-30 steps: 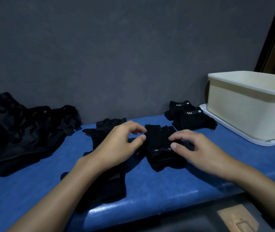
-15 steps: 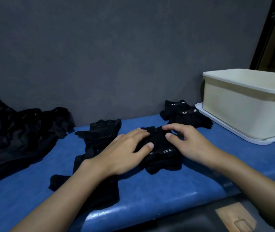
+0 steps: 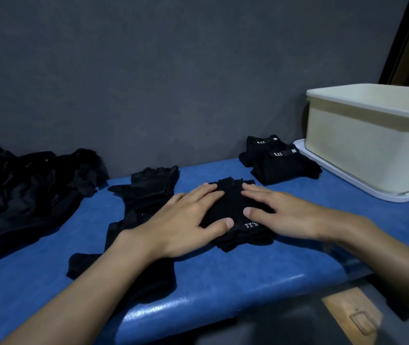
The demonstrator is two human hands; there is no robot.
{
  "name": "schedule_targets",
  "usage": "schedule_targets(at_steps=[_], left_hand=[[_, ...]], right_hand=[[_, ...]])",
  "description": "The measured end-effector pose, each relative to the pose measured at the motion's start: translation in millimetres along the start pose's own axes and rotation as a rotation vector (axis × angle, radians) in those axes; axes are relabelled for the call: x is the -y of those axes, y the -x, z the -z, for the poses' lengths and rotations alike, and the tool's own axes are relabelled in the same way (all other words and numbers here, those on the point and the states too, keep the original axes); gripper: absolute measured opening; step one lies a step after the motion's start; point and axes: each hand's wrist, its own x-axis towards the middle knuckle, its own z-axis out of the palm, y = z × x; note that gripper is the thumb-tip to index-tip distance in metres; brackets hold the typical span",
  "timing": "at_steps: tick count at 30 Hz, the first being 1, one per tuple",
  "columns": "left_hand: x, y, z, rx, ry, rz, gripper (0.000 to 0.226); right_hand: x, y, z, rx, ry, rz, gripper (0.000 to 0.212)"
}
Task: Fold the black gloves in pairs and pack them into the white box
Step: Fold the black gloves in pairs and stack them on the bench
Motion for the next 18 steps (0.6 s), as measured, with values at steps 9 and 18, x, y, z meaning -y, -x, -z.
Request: schedule_targets(at_steps=[9, 18], left_hand=[[-3, 14, 16, -0.131, 0.224, -0.174, 0.069], [-14, 20, 15, -0.266, 0.243, -0.238, 0.027]], right_hand=[[5, 37, 21, -0.043, -0.306, 0.215, 0.036], [3, 44, 12, -0.282, -0.292, 0.256, 0.016]])
